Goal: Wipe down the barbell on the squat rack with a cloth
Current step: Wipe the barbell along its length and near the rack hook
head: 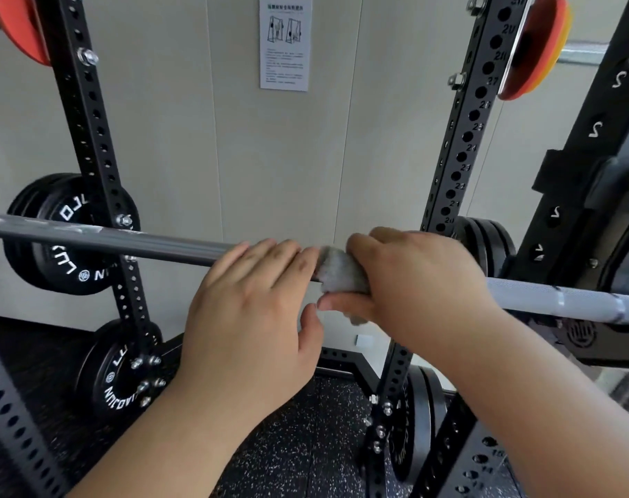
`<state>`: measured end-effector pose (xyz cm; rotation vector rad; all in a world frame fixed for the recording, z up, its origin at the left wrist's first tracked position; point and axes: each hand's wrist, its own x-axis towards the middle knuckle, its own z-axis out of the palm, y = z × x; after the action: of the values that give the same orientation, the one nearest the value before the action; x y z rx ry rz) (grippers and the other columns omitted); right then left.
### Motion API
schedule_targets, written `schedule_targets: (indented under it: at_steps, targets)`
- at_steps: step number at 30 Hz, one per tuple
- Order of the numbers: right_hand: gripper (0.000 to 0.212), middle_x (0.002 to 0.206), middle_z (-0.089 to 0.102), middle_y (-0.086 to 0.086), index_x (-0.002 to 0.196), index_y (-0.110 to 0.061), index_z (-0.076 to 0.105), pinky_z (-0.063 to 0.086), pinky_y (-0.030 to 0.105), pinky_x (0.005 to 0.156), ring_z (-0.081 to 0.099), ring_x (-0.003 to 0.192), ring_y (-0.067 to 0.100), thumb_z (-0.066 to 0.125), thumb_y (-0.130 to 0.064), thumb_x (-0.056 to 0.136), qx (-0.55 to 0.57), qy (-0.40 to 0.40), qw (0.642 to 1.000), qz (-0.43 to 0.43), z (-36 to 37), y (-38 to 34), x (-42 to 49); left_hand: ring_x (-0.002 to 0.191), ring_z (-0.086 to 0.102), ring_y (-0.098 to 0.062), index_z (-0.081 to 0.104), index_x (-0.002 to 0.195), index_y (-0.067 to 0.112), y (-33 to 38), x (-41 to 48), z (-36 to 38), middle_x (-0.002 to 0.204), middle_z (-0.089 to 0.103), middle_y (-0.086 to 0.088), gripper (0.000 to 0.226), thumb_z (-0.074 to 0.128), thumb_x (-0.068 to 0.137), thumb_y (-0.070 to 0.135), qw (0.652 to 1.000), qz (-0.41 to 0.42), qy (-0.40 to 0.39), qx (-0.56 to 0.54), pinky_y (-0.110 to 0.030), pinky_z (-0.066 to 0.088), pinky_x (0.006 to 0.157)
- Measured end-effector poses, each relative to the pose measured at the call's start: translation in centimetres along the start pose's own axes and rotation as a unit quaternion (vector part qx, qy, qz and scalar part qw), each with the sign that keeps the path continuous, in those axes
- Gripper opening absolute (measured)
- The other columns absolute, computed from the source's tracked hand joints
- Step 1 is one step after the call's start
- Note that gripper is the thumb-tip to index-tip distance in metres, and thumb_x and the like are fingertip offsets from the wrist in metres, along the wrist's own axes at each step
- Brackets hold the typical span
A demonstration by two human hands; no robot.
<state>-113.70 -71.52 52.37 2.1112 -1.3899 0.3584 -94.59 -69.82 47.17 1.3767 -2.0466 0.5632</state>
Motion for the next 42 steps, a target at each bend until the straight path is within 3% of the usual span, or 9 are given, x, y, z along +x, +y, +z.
schedule_targets:
  at_steps: [2, 7, 11, 16, 21, 26, 31, 37, 42]
  targets:
    - [0.071, 0.070, 0.048, -0.006, 0.085, -0.020, 0.056, 0.037, 0.028, 0.046, 0.056, 0.052, 0.022, 0.037, -0.088, 0.078, 0.008, 0.077, 0.996, -0.054, 0.8, -0.7, 0.7, 0.135, 0.058, -0.024, 0.062, 0.142, 0.014, -0.2, -0.1, 0.0, 0.145, 0.063, -0.002, 0.059, 0.057, 0.086, 0.031, 1.000, 0.002, 0.004, -0.012, -0.044, 0.031, 0.125]
    - [0.069, 0.077, 0.054, -0.011, 0.092, -0.032, 0.049, 0.047, 0.029, 0.055, 0.059, 0.068, 0.010, 0.025, -0.094, 0.075, 0.048, -0.036, 0.998, 0.028, -0.9, 1.8, -1.7, 0.139, 0.055, -0.019, 0.058, 0.148, 0.020, -0.5, -0.4, -0.1, 0.150, 0.060, 0.003, 0.066, 0.059, 0.082, 0.029, 1.000, 0.009, -0.004, -0.023, -0.044, 0.029, 0.126]
    - [0.057, 0.069, 0.049, -0.009, 0.077, -0.026, 0.042, 0.035, 0.027, 0.052, 0.056, 0.066, 0.014, 0.048, -0.082, 0.085, -0.016, -0.030, 0.997, 0.076, -0.6, 0.0, 0.0, 0.141, 0.052, -0.018, 0.057, 0.149, 0.021, -0.6, -0.4, 0.0, 0.151, 0.058, 0.003, 0.067, 0.054, 0.083, 0.029, 1.000, 0.010, -0.007, -0.019, -0.042, 0.026, 0.127]
    - [0.039, 0.058, 0.049, -0.003, 0.073, -0.020, 0.054, 0.027, 0.025, 0.049, 0.051, 0.044, 0.024, 0.084, -0.044, 0.076, -0.047, 0.096, 0.994, -0.006, 2.0, -2.8, 1.8, 0.147, 0.046, -0.016, 0.056, 0.149, 0.016, -0.9, -1.0, 0.4, 0.155, 0.054, 0.003, 0.066, 0.049, 0.084, 0.025, 0.999, 0.009, 0.005, -0.032, -0.040, 0.023, 0.128]
    - [0.036, 0.066, 0.060, -0.012, 0.082, -0.030, 0.050, 0.052, 0.027, 0.056, 0.057, 0.061, 0.005, 0.059, -0.065, 0.086, 0.033, -0.063, 0.994, 0.081, -0.7, 1.9, -0.9, 0.147, 0.045, -0.011, 0.055, 0.150, 0.023, -0.9, -1.2, 0.5, 0.156, 0.053, 0.008, 0.064, 0.047, 0.087, 0.026, 0.999, -0.005, 0.010, -0.032, -0.044, 0.023, 0.124]
    - [0.031, 0.068, 0.057, -0.011, 0.077, -0.029, 0.052, 0.044, 0.024, 0.052, 0.056, 0.064, 0.007, 0.054, -0.058, 0.088, -0.014, -0.094, 0.990, 0.105, -1.3, 1.2, 0.1, 0.151, 0.042, -0.014, 0.051, 0.154, 0.022, -0.5, -1.4, 1.2, 0.160, 0.049, 0.006, 0.066, 0.056, 0.088, 0.026, 0.999, -0.010, 0.025, -0.031, -0.046, 0.019, 0.125]
    - [0.035, 0.058, 0.038, -0.007, 0.073, -0.021, 0.046, 0.012, 0.020, 0.049, 0.033, 0.043, 0.021, 0.079, -0.033, 0.074, -0.048, 0.019, 0.999, 0.015, 0.6, -1.9, 1.0, 0.147, 0.047, -0.014, 0.059, 0.147, 0.020, -0.2, -1.2, 1.3, 0.154, 0.055, 0.005, 0.060, 0.065, 0.087, 0.021, 0.997, -0.017, 0.058, -0.045, -0.046, 0.025, 0.122]
    - [0.043, 0.074, 0.050, -0.012, 0.091, -0.034, 0.043, 0.048, 0.026, 0.051, 0.054, 0.061, 0.007, 0.050, -0.075, 0.084, -0.006, -0.009, 0.999, 0.049, -0.5, 2.8, -2.9, 0.137, 0.056, -0.010, 0.064, 0.139, 0.025, -0.3, -0.6, 0.0, 0.145, 0.063, 0.011, 0.052, 0.062, 0.088, 0.028, 0.998, -0.030, 0.041, -0.037, -0.045, 0.031, 0.116]
    - [0.052, 0.069, 0.044, -0.011, 0.086, -0.029, 0.053, 0.027, 0.023, 0.045, 0.050, 0.054, 0.016, 0.050, -0.080, 0.077, -0.018, 0.018, 0.999, 0.025, 0.6, 3.4, -3.8, 0.143, 0.050, -0.009, 0.057, 0.146, 0.028, 0.3, -0.8, -0.7, 0.151, 0.057, 0.012, 0.060, 0.061, 0.086, 0.031, 0.998, -0.039, -0.006, -0.041, -0.044, 0.028, 0.120]
